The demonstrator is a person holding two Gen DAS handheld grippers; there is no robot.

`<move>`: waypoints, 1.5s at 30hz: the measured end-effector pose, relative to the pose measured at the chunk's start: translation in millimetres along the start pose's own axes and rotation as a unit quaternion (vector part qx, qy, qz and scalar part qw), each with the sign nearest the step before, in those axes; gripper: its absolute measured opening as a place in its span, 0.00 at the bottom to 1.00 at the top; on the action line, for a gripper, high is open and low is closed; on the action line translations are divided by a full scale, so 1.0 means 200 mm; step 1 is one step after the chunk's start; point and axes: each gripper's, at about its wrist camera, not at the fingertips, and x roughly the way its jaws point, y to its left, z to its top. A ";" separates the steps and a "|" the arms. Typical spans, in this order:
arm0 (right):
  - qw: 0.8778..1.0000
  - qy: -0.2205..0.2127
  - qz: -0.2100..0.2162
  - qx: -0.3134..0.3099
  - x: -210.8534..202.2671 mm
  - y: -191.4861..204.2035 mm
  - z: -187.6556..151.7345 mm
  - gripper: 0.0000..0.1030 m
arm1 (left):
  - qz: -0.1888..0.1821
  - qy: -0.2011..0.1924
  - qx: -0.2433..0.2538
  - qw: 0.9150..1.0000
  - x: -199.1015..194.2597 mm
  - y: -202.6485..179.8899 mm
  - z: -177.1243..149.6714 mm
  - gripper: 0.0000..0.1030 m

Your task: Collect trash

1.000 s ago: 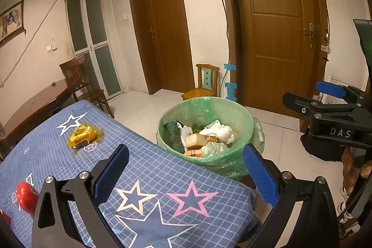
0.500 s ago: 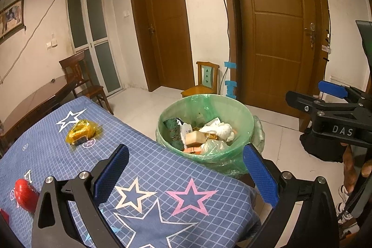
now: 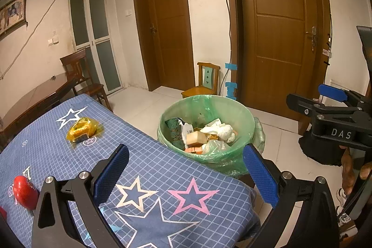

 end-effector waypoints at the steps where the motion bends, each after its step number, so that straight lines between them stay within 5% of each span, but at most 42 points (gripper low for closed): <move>1: 1.000 0.000 0.000 -0.001 0.00 0.00 0.00 0.94 | 0.000 0.000 0.000 1.000 0.00 0.00 0.00 0.95; 45: 1.000 0.015 0.009 -0.012 0.05 0.05 0.01 0.94 | -0.001 0.007 -0.010 1.000 0.00 0.02 -0.01 0.95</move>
